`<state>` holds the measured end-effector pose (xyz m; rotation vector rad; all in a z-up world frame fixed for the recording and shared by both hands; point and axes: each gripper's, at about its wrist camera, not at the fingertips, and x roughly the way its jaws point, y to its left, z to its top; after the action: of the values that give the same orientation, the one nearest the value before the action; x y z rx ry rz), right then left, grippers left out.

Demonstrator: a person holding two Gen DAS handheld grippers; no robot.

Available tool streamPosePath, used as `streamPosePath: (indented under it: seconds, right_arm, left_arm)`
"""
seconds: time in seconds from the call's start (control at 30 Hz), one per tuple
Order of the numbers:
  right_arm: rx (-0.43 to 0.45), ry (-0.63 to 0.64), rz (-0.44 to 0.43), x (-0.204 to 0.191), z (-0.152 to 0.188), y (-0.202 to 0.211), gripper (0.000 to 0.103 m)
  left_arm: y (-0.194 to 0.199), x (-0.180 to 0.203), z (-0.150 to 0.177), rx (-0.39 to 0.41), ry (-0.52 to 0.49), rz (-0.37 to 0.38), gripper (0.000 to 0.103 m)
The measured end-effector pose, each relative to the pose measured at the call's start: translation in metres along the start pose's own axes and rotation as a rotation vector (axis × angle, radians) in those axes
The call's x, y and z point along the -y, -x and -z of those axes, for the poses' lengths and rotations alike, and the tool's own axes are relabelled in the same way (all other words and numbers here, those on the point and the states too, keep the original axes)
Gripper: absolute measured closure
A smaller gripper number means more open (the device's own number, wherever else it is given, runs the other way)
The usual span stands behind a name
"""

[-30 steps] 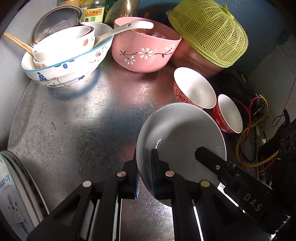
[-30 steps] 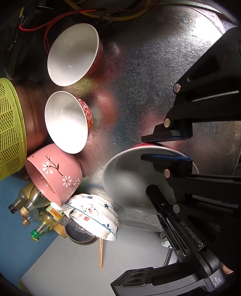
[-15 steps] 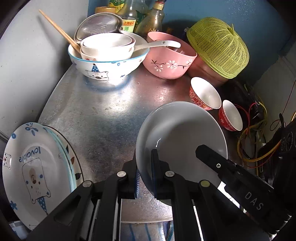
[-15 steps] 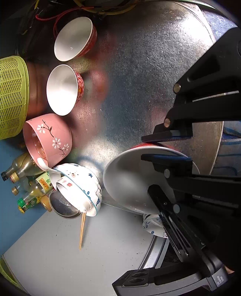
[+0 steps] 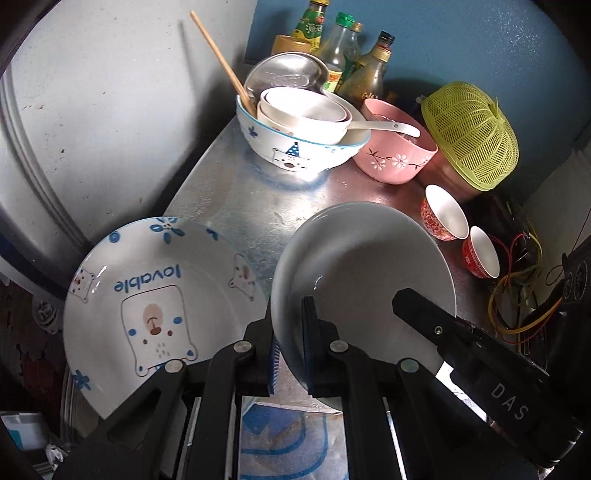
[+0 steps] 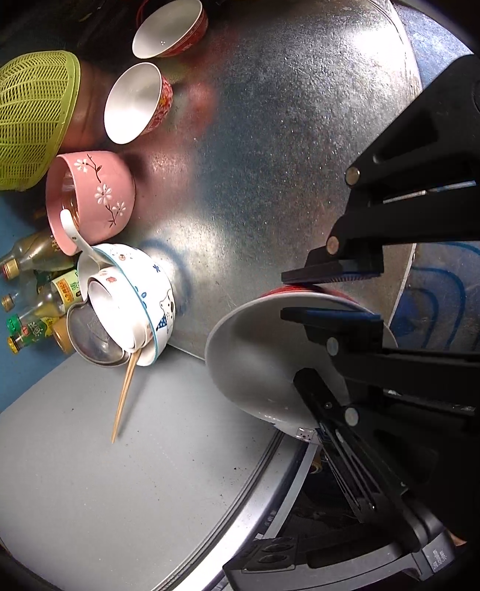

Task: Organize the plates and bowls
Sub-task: 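Carry the bowl to the plate stack and set it against the front plate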

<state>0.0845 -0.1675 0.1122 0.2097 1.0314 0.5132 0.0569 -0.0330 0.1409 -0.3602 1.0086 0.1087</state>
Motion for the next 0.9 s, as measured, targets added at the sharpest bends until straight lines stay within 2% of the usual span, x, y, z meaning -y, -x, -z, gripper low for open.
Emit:
streamPosePath:
  seconds: [0.37,0.57,0.9]
  right_arm:
    - [-0.081,0.108,-0.053,-0.065,0.016,-0.037,0.09]
    - [-0.159,0.157,-0.046,-0.09,0.029,-0.062,0.09]
    - [-0.236,0.183,-0.021,-0.103,0.049,-0.086,0.09]
  left_arm:
    - [0.018,-0.073,0.013,0.001,0.111,-0.075,0.095]
    - [0.013,-0.105,0.025,-0.052,0.164,-0.101,0.095]
    - [0.003,-0.125,0.038,-0.111,0.192,-0.11,0.095]
